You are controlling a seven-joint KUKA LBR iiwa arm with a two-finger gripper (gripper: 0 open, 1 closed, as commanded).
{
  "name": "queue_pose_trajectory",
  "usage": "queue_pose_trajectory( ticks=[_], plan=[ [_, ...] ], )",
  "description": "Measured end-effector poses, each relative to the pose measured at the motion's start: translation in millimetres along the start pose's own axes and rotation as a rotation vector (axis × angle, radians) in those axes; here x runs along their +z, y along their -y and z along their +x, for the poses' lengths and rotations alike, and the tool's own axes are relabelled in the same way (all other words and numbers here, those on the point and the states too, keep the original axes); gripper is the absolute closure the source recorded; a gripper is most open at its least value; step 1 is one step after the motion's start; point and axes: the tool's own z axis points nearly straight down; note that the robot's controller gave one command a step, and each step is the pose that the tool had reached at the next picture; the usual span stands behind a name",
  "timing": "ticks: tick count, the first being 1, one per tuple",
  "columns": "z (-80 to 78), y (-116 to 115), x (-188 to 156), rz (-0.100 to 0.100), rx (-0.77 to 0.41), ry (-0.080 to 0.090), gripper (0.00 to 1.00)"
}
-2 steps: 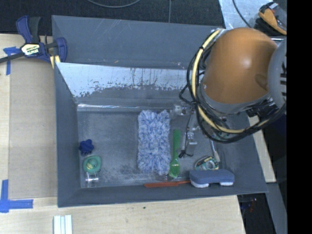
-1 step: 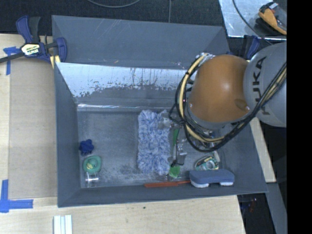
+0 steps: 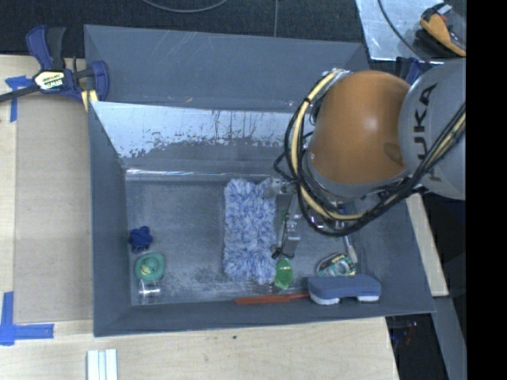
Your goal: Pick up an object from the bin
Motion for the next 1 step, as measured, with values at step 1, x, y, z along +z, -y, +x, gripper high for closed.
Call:
queue_pose_trajectory(
  ticks=[1],
  plan=[
    [0.0,-6.8,-9.1,-0.002,0.060,0.016,0.00]
  ],
)
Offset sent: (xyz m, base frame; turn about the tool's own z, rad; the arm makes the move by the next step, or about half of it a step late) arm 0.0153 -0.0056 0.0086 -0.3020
